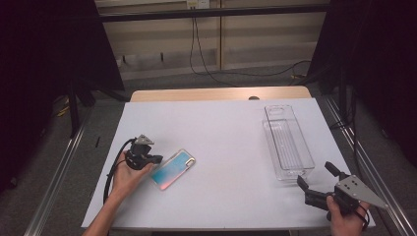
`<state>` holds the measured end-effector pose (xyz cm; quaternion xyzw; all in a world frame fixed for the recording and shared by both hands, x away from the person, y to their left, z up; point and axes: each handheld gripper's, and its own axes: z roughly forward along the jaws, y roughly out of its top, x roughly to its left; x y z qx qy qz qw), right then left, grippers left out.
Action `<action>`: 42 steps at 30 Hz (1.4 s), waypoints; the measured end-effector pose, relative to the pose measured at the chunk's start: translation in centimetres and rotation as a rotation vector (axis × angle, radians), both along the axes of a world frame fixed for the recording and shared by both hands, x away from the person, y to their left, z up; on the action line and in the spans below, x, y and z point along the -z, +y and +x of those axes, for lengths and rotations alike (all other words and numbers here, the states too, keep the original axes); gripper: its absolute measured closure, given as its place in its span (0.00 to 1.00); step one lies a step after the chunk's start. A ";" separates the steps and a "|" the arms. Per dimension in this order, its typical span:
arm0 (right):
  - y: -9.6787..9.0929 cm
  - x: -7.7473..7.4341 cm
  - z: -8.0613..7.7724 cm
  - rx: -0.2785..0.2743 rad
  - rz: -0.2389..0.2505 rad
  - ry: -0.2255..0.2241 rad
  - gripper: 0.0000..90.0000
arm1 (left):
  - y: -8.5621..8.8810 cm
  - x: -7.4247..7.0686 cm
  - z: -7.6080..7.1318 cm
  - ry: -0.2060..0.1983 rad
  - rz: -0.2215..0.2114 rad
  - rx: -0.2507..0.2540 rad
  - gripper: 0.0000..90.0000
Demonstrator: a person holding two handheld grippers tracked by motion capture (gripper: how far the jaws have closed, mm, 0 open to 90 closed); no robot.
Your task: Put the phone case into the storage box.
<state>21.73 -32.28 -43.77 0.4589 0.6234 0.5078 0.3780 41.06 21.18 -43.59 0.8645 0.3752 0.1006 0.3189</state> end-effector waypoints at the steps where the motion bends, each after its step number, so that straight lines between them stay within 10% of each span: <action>1: 0.0 0.0 0.0 -0.001 0.000 -0.001 0.00 | 0.3 -0.3 0.0 -0.015 -0.017 -0.004 1.00; 23: 0.0 0.0 0.0 0.000 -0.002 -0.001 0.00 | 1.5 -1.6 -0.5 -0.146 -0.159 -0.059 0.75; 36: -0.1 0.0 0.1 0.007 0.001 0.002 0.00 | 1.3 -2.4 -1.2 -0.207 -0.168 -0.101 0.18; 42: -0.1 0.0 0.1 0.007 0.003 0.000 0.00 | 2.1 -3.1 -1.8 -0.200 -0.229 -0.122 0.07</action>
